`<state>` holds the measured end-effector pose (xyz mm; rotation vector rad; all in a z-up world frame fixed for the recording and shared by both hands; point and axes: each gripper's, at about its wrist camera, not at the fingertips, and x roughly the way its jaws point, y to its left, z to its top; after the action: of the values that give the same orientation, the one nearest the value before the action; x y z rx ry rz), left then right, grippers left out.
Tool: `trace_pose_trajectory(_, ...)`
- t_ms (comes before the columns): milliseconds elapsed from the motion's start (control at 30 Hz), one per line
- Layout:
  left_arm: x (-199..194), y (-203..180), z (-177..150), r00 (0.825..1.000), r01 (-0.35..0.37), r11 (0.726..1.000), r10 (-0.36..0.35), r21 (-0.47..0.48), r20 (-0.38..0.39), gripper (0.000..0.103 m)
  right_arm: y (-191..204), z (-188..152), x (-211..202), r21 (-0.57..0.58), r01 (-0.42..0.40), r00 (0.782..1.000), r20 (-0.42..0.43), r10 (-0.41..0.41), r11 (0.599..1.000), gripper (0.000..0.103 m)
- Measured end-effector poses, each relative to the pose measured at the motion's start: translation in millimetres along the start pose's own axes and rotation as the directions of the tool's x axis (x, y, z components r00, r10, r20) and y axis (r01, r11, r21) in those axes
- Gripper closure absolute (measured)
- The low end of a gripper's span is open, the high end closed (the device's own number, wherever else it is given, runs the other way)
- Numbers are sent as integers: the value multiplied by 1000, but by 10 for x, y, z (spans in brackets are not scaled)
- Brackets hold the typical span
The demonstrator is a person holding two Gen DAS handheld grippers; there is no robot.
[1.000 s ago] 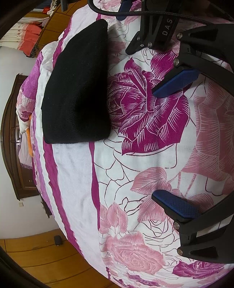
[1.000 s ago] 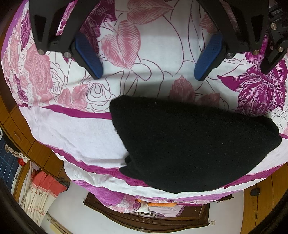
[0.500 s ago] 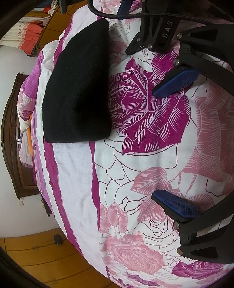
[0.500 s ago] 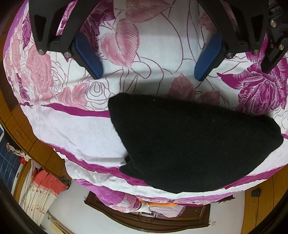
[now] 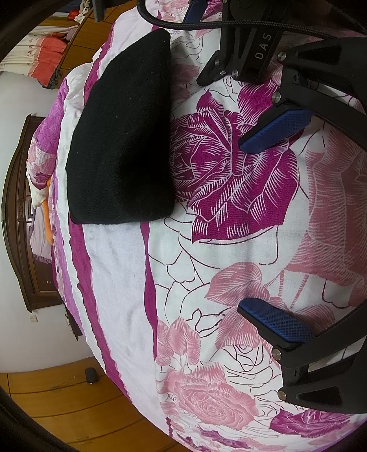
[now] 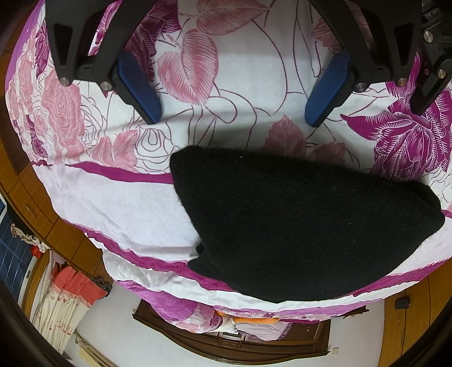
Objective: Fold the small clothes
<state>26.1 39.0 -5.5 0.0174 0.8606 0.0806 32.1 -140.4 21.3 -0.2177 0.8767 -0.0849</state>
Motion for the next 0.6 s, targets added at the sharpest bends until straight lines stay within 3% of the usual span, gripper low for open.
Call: trace_pose_trajectory(600,-4,-7,-4,1000,-3,1000,3,1,2,8,4,3,-19,0,6,1000,1,-6,1000,0)
